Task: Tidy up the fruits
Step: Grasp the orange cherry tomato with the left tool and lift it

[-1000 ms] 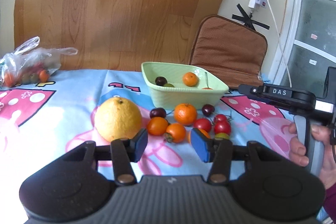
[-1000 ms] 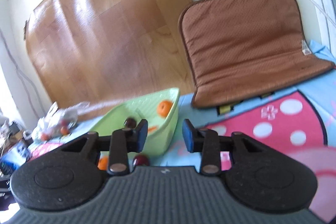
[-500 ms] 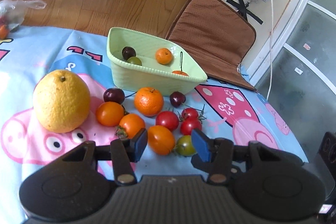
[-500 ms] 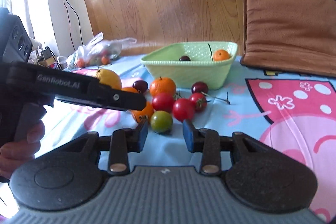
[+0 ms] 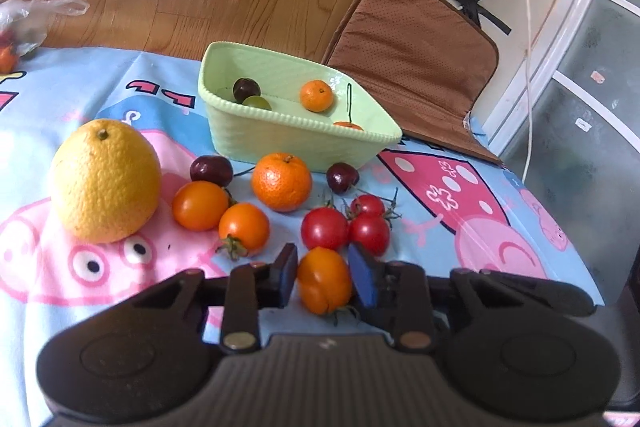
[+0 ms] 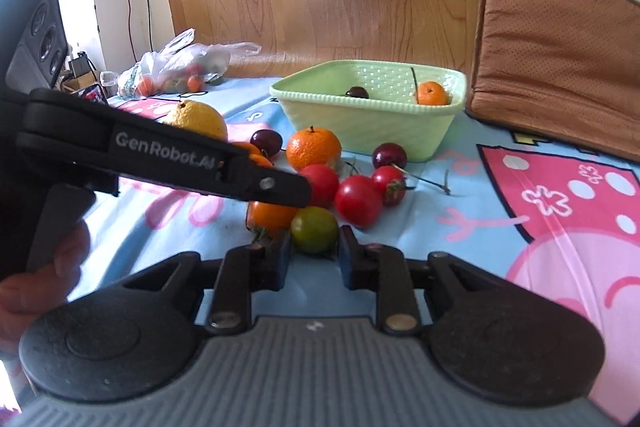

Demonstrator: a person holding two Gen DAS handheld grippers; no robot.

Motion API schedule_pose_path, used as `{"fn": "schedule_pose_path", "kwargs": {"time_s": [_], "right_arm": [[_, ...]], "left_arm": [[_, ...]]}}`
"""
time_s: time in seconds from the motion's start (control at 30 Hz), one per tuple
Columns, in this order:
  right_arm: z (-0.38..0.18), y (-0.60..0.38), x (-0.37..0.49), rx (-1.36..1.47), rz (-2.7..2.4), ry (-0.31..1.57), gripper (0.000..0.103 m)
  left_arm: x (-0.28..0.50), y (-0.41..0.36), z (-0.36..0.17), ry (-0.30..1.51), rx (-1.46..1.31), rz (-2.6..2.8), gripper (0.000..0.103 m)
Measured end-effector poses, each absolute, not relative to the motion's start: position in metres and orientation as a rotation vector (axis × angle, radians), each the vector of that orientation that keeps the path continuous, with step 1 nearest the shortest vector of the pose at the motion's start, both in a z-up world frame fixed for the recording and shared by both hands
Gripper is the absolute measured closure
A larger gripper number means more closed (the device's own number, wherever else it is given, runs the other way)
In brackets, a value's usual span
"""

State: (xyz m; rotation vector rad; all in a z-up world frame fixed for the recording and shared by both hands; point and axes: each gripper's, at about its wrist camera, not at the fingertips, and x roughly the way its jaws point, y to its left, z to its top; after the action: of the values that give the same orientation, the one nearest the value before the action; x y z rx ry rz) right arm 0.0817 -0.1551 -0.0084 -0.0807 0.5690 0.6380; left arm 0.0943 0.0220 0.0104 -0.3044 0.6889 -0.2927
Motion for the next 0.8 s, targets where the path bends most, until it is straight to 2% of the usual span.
{"fn": "schedule_pose_path", "kwargs": {"time_s": [0.27, 0.67, 0.8], "right_arm": [[-0.01, -0.185, 0.043, -0.018, 0.61, 0.561, 0.075], [-0.011, -0.186, 0.04, -0.005, 0.566, 0.543, 0.075], [-0.011, -0.186, 0.039, -0.004, 0.558, 0.542, 0.074]], "left_arm": [[0.037, 0.018, 0.012, 0.651, -0.216, -0.315, 0.073], [0.024, 0.006, 0.003, 0.641, -0.157, -0.332, 0.071], [0.018, 0.009, 0.006, 0.619, -0.147, -0.333, 0.061]]}}
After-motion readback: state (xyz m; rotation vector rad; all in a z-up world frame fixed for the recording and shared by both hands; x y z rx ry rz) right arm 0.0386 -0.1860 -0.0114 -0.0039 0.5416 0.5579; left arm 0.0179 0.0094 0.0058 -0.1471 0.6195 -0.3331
